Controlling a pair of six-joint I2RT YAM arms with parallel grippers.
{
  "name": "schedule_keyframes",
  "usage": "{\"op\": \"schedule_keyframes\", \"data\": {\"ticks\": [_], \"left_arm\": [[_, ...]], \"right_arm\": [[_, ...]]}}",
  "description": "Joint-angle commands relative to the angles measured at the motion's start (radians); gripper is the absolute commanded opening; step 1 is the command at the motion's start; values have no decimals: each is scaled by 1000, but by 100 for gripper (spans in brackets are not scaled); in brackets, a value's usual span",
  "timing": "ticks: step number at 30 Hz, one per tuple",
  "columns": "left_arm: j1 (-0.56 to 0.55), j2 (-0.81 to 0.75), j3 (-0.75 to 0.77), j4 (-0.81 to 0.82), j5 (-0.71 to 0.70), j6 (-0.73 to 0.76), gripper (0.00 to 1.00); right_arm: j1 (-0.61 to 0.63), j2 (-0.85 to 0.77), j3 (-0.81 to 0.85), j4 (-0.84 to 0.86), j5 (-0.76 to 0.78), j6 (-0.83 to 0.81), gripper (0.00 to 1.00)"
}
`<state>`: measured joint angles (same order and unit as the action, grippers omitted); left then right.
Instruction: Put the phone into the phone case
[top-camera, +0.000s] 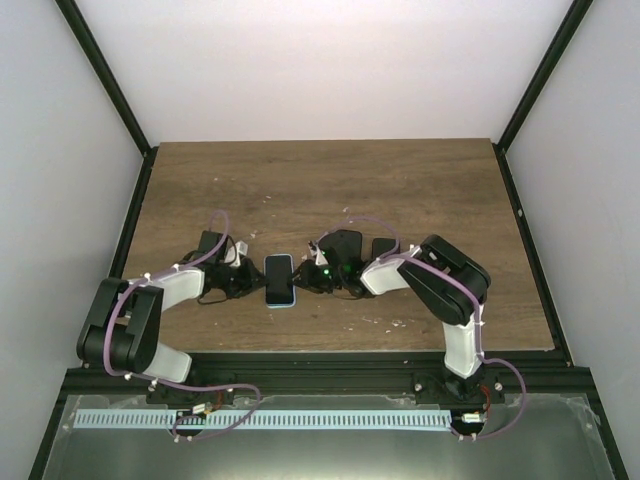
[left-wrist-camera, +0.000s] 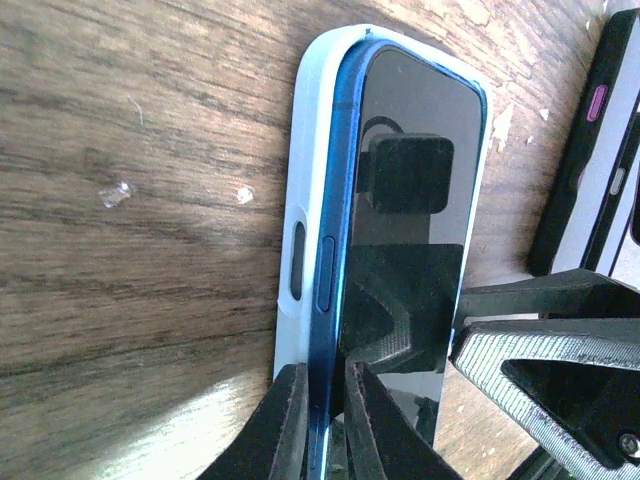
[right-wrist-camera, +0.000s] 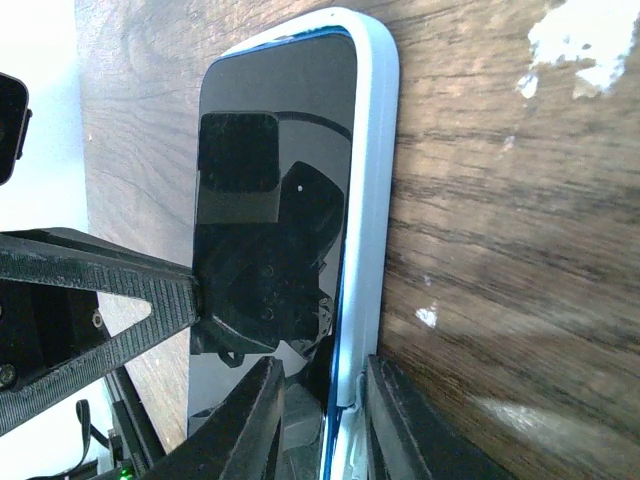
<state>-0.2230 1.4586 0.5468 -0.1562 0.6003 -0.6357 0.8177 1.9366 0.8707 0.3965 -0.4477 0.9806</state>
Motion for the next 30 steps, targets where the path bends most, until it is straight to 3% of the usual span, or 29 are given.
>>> {"op": "schedule_keyframes", "data": {"ticks": [1,6,24,30], "left_arm": [[-13,31,2,94,12,-28,10],[-28,69,16,70,-7,-31,9],[17,-5,17,-39,-48,40,38],[17,-39,17,-55,-86,48,41]], "right_arm": [[26,45,65,-1,-18,-19,23],[25,37,69,15,-18,-14,23],[28,-23,4,-8,124,25,30],[32,6,16,-3,93,26,31]]}}
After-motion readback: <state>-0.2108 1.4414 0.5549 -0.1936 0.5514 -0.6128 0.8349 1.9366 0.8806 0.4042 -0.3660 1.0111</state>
